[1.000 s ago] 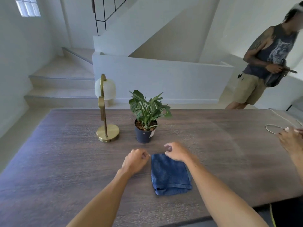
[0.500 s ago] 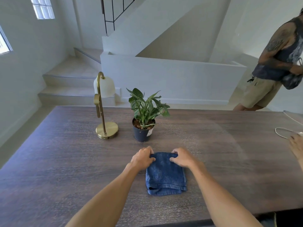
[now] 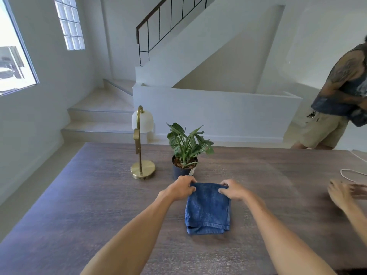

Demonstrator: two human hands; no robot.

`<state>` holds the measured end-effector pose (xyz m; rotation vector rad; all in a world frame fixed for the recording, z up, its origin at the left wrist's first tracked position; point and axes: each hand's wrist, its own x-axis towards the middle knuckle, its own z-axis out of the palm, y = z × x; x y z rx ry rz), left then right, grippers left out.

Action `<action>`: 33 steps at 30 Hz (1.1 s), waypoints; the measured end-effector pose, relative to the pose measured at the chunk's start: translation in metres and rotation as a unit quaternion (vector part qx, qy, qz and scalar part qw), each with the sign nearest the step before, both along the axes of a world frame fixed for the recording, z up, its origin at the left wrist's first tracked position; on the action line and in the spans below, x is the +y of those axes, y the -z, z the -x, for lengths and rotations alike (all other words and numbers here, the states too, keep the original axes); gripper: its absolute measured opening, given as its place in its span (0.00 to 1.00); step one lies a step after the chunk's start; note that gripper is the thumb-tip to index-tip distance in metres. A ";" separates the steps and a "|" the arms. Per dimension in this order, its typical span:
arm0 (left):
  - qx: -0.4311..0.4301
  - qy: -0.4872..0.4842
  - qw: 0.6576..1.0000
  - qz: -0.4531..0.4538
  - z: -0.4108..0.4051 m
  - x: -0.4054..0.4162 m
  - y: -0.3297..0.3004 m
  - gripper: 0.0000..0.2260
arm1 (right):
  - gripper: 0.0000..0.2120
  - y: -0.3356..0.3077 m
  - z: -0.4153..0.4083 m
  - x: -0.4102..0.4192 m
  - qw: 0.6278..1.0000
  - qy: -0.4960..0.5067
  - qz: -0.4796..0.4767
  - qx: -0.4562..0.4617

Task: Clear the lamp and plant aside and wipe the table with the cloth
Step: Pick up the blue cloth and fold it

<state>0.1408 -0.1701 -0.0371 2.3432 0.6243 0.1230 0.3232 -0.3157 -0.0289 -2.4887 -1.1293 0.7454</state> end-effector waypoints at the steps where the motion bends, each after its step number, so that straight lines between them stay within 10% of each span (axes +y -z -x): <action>1: -0.010 -0.003 1.000 0.001 0.004 0.001 -0.003 0.10 | 0.15 -0.003 0.002 0.001 1.000 0.003 0.002 -0.003; 33: -0.102 -0.136 0.985 -0.041 0.335 0.094 -0.058 0.06 | 0.08 -0.070 0.308 0.118 0.975 -0.066 -0.202 0.061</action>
